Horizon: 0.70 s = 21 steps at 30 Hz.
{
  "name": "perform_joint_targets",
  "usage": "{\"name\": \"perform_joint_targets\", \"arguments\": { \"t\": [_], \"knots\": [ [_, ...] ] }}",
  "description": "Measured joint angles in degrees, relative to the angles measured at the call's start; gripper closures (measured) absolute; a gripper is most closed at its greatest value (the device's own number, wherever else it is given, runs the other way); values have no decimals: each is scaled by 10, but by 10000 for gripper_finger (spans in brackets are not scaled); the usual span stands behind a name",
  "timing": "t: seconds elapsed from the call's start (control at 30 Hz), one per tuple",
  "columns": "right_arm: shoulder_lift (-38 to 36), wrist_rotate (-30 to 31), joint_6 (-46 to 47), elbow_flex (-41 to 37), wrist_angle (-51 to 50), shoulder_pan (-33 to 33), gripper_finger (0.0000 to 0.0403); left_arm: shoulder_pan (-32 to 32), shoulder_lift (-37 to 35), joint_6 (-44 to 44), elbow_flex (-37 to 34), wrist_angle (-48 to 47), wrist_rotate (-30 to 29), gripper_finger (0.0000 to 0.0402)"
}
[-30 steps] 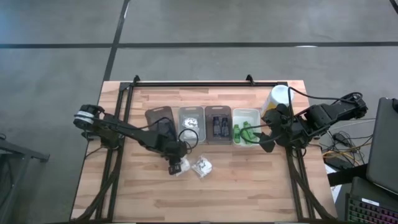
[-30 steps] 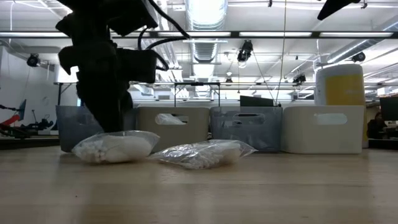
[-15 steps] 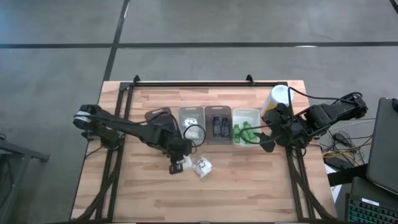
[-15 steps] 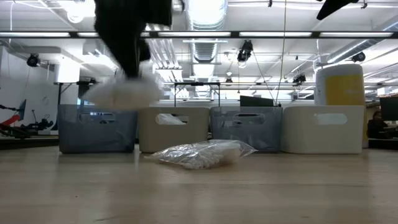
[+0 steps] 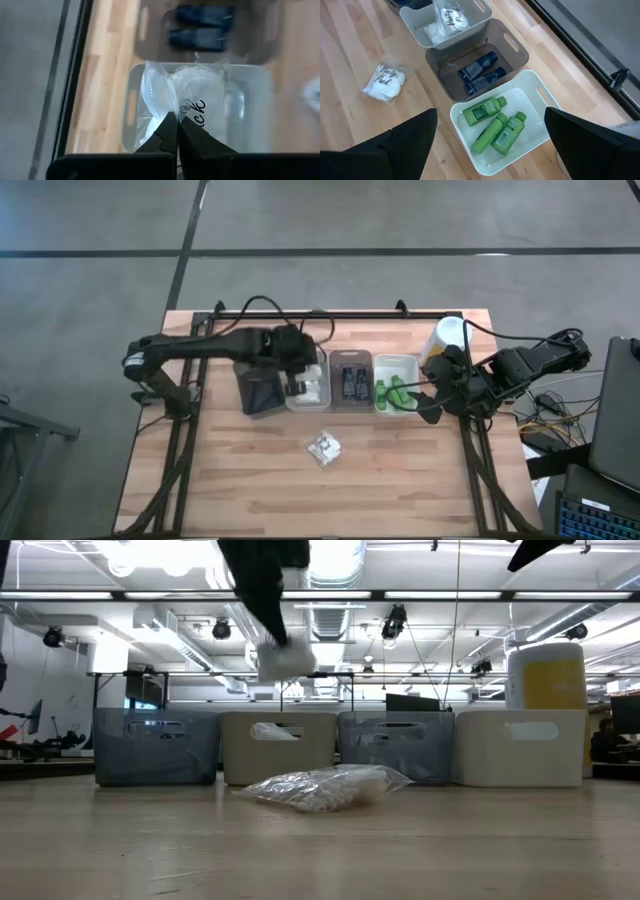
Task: Pick & Place Travel size toiletries
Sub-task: Put the white cotton pack into the gray bin
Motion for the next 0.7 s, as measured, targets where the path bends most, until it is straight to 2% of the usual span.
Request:
{"name": "perform_joint_targets", "arguments": {
  "t": [0.13, 0.33, 0.6, 0.7],
  "knots": [
    [0, 0, 5, 0, 0, 0, 39, 39, 5, 33, -47, 60, 50, 400],
    [0, 0, 20, 0, 1, 0, 39, 28, 25, 65, -99, 95, 95, 399],
    [0, 0, 21, 0, 3, 0, 39, 2, 37, 64, -142, 124, 93, 395],
    [0, 0, 21, 0, 3, 0, 39, -3, 37, 44, -144, 136, 93, 370]
  ]
}}
